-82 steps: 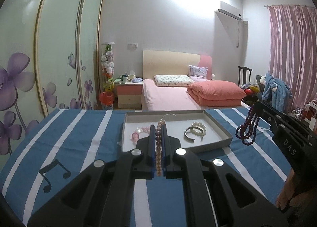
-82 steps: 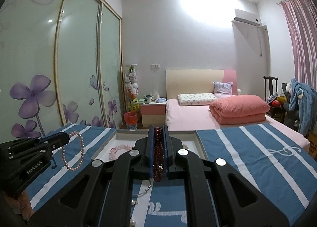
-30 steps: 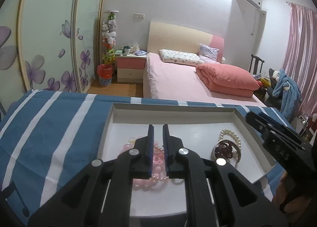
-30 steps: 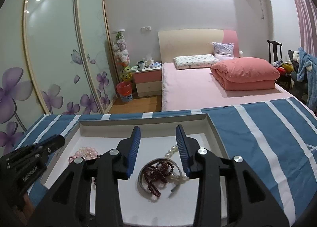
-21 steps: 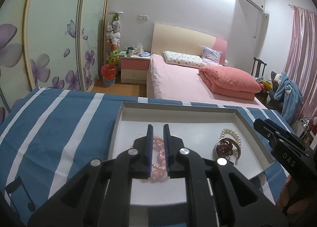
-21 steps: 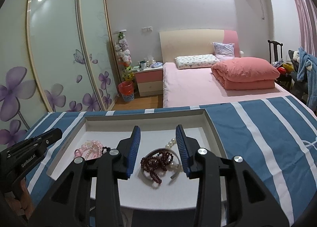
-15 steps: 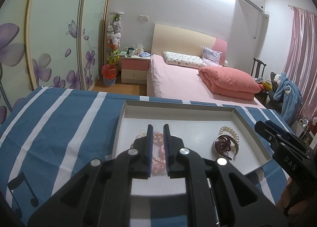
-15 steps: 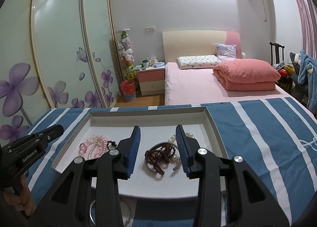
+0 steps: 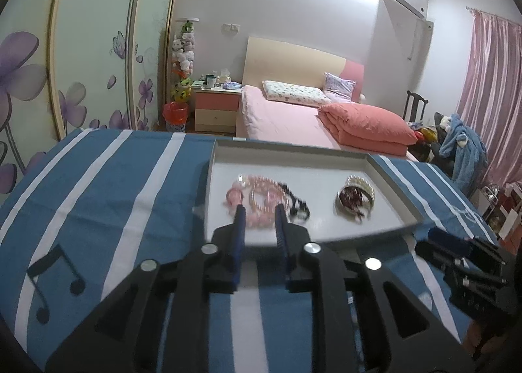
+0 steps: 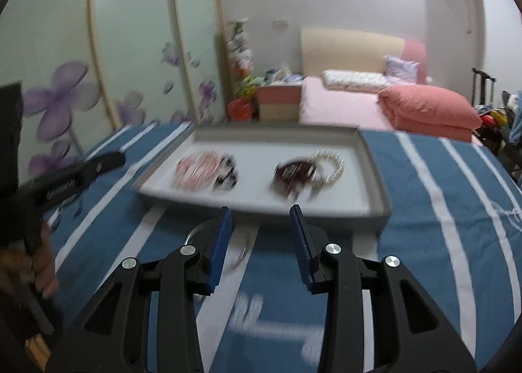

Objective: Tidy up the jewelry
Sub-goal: 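Grasp a white pearl earring with the right tool while the left tool moves to the silver ring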

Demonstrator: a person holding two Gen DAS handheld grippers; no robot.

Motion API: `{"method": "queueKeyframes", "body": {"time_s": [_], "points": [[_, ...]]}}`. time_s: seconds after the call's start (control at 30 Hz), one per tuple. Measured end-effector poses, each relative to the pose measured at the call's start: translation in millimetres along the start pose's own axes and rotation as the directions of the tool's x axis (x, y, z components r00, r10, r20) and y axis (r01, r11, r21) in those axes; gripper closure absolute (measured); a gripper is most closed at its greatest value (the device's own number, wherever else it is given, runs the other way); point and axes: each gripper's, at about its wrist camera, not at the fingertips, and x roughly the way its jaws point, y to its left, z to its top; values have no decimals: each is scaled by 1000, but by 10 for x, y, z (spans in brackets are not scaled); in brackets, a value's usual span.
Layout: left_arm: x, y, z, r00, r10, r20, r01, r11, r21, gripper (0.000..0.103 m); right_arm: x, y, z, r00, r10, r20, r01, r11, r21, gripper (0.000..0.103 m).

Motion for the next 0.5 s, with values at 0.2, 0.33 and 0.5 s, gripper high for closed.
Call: {"method": "queueKeyframes", "body": {"time_s": [0.2,0.33,0.5], "points": [[-127,37,-281,998,-15,-62,15,1000,-7,79,-83,175,-415,984,95,-150,-102,994,-41,65],[-149,64,-400,996,-20,-87,19,1000,-14,78,-95,316,-558,971,126,-204,-144,986,-78,67],[-223,51,-482,995,-26,-93,25,1000,-7,75,-81,484,-688,963,113,-243,-148,980,-133,74]]}}
